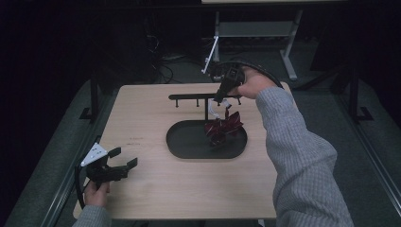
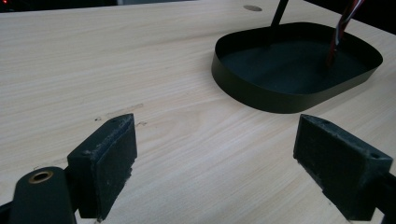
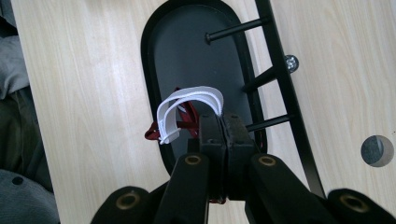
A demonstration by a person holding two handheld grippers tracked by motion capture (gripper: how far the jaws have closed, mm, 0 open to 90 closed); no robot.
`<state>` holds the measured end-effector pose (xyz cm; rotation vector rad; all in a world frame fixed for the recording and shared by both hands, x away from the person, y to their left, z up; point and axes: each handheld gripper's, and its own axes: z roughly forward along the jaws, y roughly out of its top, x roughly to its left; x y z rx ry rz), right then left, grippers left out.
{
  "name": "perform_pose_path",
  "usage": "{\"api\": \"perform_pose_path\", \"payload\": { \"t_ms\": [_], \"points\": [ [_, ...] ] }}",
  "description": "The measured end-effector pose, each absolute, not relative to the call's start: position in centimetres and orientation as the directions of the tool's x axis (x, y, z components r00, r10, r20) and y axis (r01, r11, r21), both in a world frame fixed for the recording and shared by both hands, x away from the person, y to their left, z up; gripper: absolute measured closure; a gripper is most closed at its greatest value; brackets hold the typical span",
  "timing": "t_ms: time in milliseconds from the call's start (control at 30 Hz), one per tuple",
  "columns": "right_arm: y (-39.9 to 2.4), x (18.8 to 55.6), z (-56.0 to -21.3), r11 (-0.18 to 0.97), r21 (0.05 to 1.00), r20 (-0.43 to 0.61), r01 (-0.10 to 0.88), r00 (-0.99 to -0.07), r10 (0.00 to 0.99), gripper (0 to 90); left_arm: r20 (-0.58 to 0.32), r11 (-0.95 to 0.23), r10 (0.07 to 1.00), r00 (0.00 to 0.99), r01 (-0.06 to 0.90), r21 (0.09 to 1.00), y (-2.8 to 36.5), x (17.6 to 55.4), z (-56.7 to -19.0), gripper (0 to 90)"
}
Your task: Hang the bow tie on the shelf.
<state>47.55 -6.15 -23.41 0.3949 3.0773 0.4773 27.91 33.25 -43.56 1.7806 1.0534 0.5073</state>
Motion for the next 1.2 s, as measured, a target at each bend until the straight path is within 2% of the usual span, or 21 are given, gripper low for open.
{"api": "perform_pose_path", "payload": {
  "t_ms": [800,1200],
  "points": [
    [-6.4,49.5,-24.9,0.912,0.261,0.025,0.316,-0.947,0.321,88.1,-0.118,-0.154,0.831,0.543,0.429,0.890,33.3,27.9,-43.5,12.9],
    [-7.1,49.6,-25.4,0.899,0.275,0.011,0.341,-0.936,0.352,87.7,-0.118,-0.154,0.830,0.545,0.427,0.891,33.2,27.9,-43.6,12.9]
  ]
}}
